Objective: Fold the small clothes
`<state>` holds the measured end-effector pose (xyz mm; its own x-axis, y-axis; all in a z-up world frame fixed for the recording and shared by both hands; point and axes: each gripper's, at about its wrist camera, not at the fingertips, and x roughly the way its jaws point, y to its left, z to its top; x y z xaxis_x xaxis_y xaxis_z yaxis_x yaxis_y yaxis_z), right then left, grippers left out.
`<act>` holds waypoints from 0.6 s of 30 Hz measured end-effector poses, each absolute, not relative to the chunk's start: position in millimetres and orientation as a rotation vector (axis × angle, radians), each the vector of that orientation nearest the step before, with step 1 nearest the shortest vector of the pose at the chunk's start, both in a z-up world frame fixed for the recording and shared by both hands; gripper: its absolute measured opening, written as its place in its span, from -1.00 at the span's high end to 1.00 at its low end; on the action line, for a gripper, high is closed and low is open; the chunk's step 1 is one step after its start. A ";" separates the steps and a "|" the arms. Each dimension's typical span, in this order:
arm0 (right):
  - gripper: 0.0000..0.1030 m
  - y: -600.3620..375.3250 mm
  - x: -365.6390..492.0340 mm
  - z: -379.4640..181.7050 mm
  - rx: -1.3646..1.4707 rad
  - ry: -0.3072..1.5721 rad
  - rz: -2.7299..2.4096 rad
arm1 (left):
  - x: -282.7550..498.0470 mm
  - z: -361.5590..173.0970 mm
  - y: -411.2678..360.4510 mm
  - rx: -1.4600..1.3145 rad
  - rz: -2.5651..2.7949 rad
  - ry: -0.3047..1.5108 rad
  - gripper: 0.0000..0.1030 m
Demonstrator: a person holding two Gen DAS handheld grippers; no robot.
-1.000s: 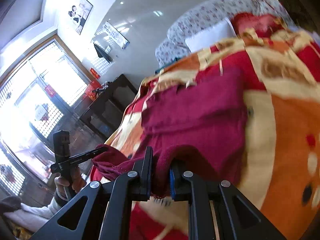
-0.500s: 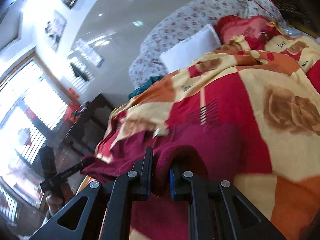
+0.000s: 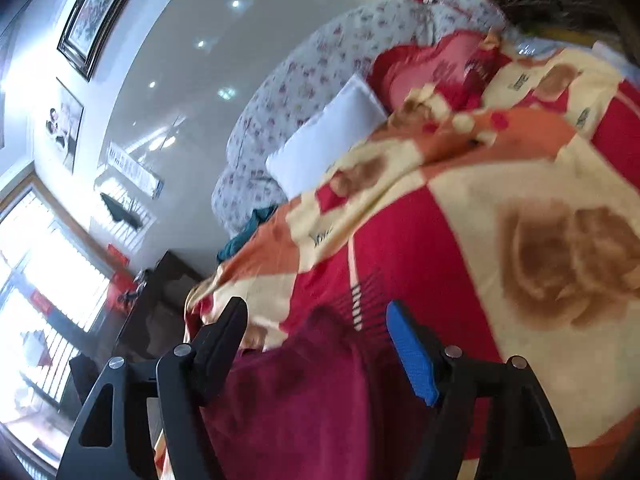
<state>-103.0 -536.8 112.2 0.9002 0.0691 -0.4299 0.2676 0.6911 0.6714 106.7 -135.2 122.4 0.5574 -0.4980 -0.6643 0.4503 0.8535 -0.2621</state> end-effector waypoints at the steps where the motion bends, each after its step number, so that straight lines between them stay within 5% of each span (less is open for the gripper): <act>1: -0.50 -532.5 -106.7 118.1 0.797 0.447 -0.091 | 105.5 125.3 -129.3 -0.083 -0.566 0.788 -0.49; 9: 0.04 -458.0 -90.4 113.4 0.463 0.652 -0.073 | 80.2 109.7 -146.3 0.032 -0.625 0.805 -0.49; 18: 0.06 -495.4 -40.0 58.5 0.477 0.799 -0.244 | 130.0 54.4 -185.6 0.160 -0.443 0.873 -0.50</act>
